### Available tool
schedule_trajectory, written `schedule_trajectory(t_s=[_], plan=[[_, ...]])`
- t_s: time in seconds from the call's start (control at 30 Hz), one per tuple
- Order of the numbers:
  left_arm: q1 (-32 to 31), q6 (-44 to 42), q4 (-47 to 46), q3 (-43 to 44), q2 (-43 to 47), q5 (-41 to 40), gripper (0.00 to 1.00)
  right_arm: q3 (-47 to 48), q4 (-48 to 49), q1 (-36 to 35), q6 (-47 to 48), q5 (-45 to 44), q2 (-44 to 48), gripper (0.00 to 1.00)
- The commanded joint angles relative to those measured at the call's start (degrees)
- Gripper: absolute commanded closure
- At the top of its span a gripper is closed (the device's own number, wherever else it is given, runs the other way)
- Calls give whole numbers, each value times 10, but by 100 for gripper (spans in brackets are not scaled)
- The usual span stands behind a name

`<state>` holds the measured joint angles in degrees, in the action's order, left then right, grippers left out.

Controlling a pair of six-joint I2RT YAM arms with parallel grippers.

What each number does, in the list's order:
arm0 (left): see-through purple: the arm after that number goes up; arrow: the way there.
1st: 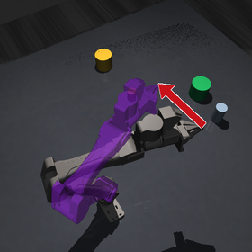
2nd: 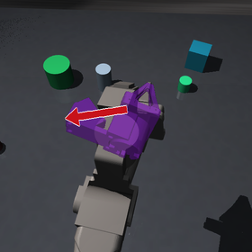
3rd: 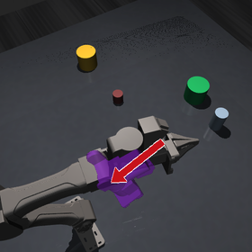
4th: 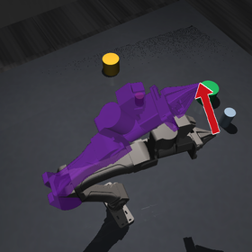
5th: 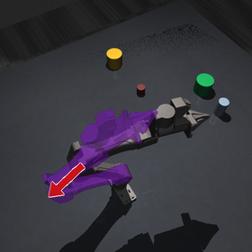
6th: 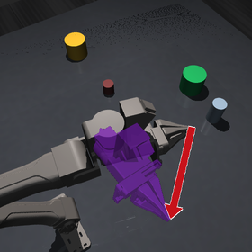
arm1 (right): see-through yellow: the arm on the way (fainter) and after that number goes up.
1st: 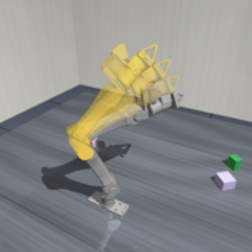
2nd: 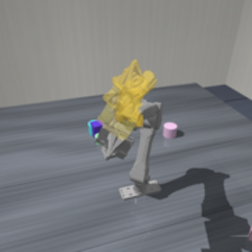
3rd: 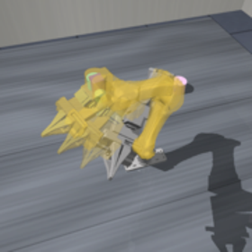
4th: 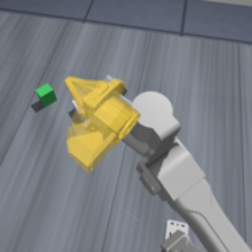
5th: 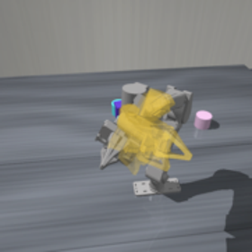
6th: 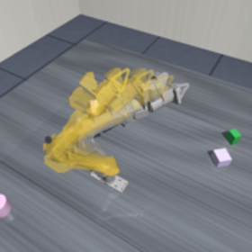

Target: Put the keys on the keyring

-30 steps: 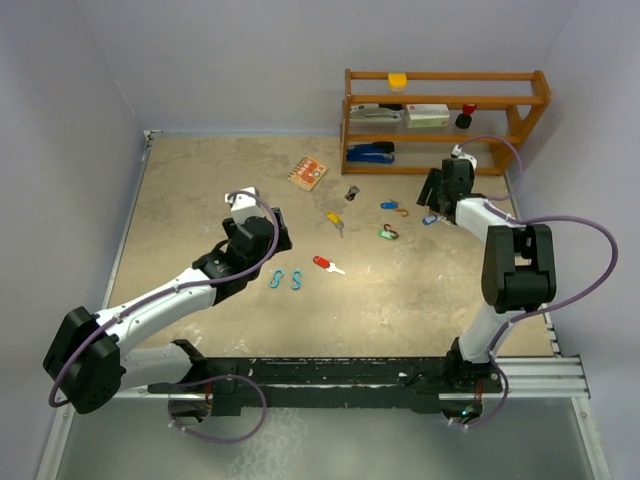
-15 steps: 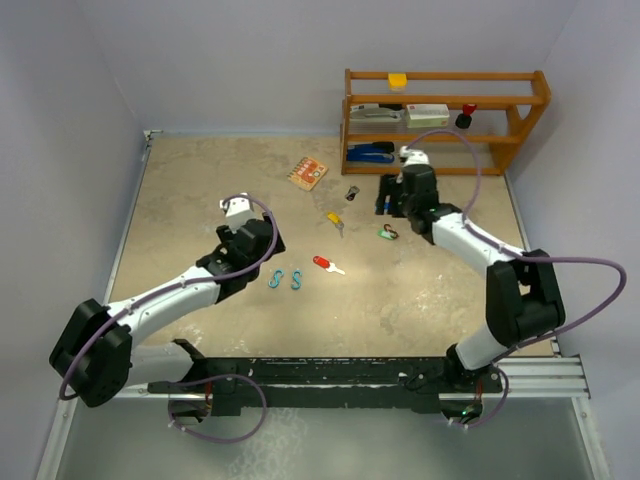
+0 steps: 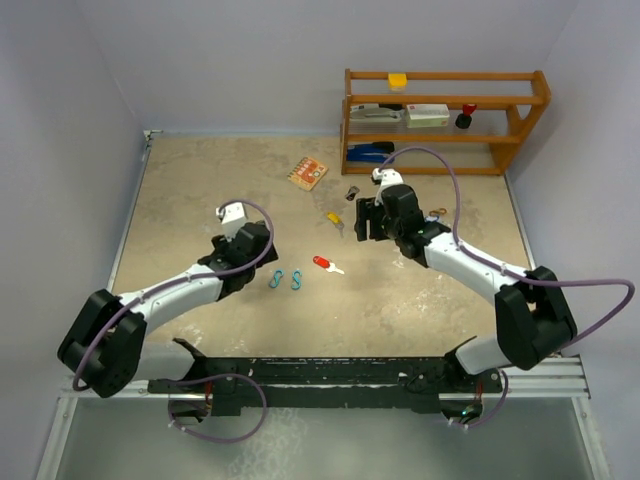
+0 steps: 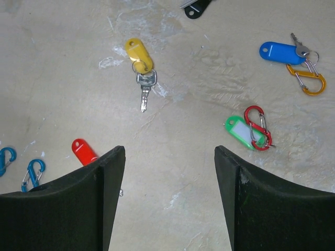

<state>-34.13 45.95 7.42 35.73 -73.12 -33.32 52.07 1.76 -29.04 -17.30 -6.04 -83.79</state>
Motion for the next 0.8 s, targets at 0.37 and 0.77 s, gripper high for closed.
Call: schedule_trajectory(t_s=[0.37,0.77], plan=[[7,21,-79,-11,-49,85,21,-26,18,-11,4,10,34,29],[7,16,-110,1,-104,103,21,-26,17,-11,5,5,40,28]])
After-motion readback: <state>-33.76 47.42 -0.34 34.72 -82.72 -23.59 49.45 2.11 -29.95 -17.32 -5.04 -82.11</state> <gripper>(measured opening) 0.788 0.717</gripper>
